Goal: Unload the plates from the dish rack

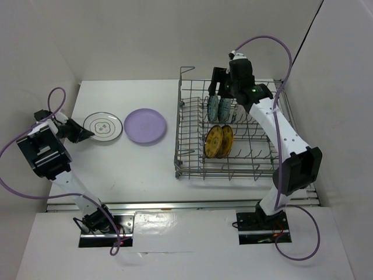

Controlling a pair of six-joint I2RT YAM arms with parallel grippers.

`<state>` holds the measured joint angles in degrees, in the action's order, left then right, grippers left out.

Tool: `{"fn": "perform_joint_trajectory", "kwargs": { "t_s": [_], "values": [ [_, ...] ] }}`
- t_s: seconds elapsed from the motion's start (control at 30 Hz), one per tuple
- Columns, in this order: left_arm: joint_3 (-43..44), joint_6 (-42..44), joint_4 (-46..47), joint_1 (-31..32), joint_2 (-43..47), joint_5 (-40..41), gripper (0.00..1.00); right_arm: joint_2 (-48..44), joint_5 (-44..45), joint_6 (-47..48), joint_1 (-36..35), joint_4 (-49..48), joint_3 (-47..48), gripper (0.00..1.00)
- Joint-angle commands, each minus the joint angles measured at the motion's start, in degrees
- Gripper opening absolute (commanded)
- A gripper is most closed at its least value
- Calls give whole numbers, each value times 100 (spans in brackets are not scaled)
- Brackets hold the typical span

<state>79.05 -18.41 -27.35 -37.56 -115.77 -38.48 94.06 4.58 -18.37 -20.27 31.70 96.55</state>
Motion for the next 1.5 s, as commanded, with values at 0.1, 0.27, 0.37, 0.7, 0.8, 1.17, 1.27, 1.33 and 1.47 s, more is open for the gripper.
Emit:
{"fn": "perform_joint_trajectory", "kwargs": {
  "t_s": [0.1, 0.27, 0.37, 0.7, 0.8, 1.17, 1.27, 1.33, 1.47],
  "values": [
    [-91, 286, 3, 3, -306, 876, 47, 32, 1251, -149, 322, 880, 127, 89],
    [-91, 408, -50, 3, -307, 1088, 58, 586, 1879, -210, 375, 1628, 557, 93],
    [-91, 470, -234, 3, -254, 1088, 61, 649, 2283, -263, 375, 1576, 558, 93],
    [93, 996, -1052, 3, 466, 1738, 63, 849, 1987, 157, 902, 497, 65, 86],
    [93, 1164, -1254, 3, 791, 1809, 63, 1087, 1915, 211, 954, 232, 65, 82],
    [146, 1946, -1958, 3, 2610, 1475, 62, 1369, 1897, 141, 1008, 37, 259, 9],
    [198, 2227, -2203, 56, 3041, 1344, 62, 1229, 2520, 325, 867, 126, 338, 0],
    [286, 2377, -2318, 117, 3313, 1290, 63, 1089, 2976, 562, 675, -14, 399, 0],
    [725, 2711, -2538, 424, 3675, 1001, 77, 570, 3663, 1211, 516, -427, 399, 0]
  ]
}}
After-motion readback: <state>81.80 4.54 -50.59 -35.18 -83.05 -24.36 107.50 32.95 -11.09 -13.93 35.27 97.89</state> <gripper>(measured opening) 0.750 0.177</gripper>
